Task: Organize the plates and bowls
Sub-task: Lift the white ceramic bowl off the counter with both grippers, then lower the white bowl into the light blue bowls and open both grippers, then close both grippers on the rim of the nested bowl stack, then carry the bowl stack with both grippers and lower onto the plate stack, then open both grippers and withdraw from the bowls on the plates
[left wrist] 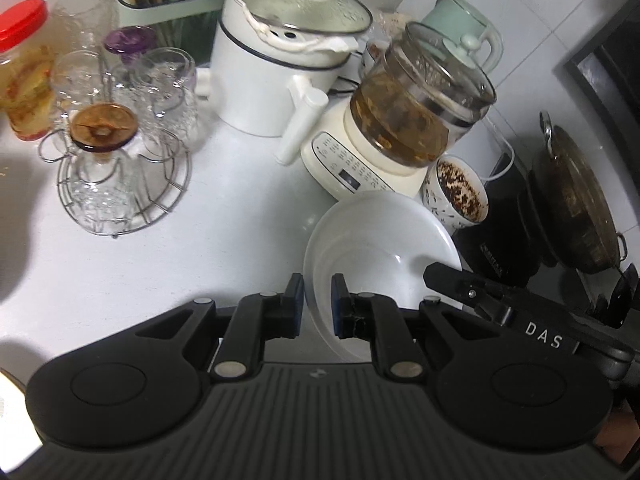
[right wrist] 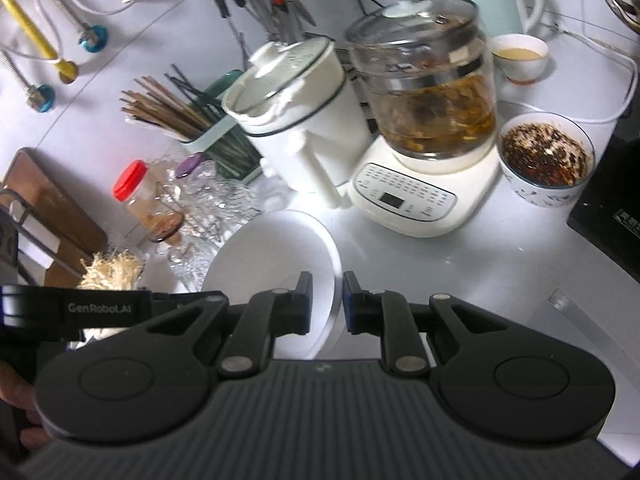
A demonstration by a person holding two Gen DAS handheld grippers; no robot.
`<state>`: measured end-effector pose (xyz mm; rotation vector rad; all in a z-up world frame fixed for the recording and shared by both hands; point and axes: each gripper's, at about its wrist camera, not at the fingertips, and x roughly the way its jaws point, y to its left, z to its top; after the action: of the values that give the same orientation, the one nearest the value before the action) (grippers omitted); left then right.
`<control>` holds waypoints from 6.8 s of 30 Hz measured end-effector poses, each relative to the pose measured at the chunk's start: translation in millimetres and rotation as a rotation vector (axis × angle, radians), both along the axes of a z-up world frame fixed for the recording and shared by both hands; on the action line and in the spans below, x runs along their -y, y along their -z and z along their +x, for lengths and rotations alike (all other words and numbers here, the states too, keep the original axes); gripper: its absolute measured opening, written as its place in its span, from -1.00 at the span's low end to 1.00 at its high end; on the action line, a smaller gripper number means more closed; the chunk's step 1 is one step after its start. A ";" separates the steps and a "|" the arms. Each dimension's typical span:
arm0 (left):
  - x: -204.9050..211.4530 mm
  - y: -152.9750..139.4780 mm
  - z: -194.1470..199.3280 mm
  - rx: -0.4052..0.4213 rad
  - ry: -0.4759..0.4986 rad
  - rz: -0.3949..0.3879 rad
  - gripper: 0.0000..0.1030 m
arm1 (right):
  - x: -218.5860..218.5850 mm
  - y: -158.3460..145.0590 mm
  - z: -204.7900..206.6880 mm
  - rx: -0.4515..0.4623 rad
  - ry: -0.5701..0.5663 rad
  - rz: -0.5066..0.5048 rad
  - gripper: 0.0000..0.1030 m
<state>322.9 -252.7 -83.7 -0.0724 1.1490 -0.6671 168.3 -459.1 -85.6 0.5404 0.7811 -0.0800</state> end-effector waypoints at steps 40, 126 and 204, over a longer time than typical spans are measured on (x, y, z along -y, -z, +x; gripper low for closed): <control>-122.0 55.8 -21.6 -0.151 -0.273 0.015 -0.69 | -96.3 44.5 35.8 -0.175 -0.285 -0.007 -0.63; -127.8 21.2 -24.5 -0.052 -0.202 0.048 -0.73 | -102.8 22.5 31.0 -0.117 -0.272 0.054 -0.62; -356.4 65.0 -91.4 -0.111 -0.561 0.082 -0.72 | -316.7 56.8 46.0 -0.162 -0.625 -0.037 -0.22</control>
<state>231.5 103.7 -148.6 -0.3522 1.1900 -0.1189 214.3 -142.4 -142.4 0.2372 1.0742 0.4435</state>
